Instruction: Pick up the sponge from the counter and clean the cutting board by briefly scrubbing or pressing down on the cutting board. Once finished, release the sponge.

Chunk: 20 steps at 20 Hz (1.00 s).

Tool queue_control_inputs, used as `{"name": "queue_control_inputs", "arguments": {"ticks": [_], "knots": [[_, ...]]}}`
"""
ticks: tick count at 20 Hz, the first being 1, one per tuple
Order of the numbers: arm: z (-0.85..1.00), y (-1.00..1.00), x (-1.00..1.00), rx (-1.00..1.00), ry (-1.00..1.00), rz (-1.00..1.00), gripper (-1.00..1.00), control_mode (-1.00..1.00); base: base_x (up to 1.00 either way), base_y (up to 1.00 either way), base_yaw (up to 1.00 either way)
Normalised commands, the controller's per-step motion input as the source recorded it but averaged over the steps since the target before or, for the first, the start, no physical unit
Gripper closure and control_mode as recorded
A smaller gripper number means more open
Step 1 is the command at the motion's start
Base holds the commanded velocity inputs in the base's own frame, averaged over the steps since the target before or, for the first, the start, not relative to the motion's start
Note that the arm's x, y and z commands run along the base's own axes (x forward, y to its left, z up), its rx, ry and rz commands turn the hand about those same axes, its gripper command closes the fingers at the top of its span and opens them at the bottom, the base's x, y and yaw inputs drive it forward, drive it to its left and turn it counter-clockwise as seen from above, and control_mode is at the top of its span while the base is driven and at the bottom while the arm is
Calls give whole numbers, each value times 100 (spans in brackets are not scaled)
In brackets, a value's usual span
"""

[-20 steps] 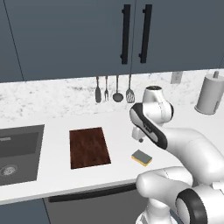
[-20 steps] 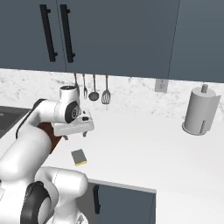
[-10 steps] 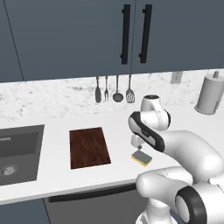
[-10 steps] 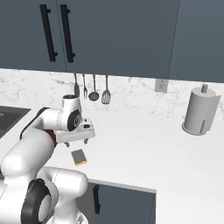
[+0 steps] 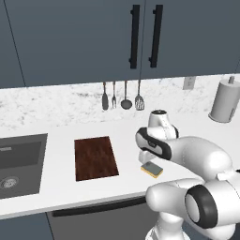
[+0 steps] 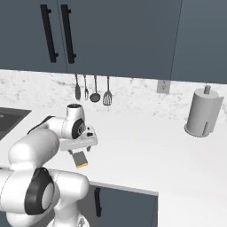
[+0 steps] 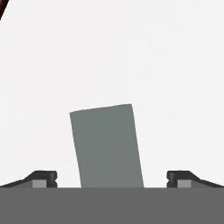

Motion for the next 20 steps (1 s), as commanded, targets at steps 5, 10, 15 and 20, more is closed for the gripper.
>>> {"name": "queue_control_inputs", "arguments": {"ticks": [5, 10, 15, 20], "knots": [[-22, 1, 0, 0, 3, 2, -100, -100, 0, 0, 0], [-15, 7, 0, 0, 2, 3, -100, -100, 0, 0, 0], [-13, 7, 0, 0, 0, 2, -100, -100, 0, 0, 0], [-9, 1, 0, 0, 0, 1, -100, -100, 0, 0, 0]]}}
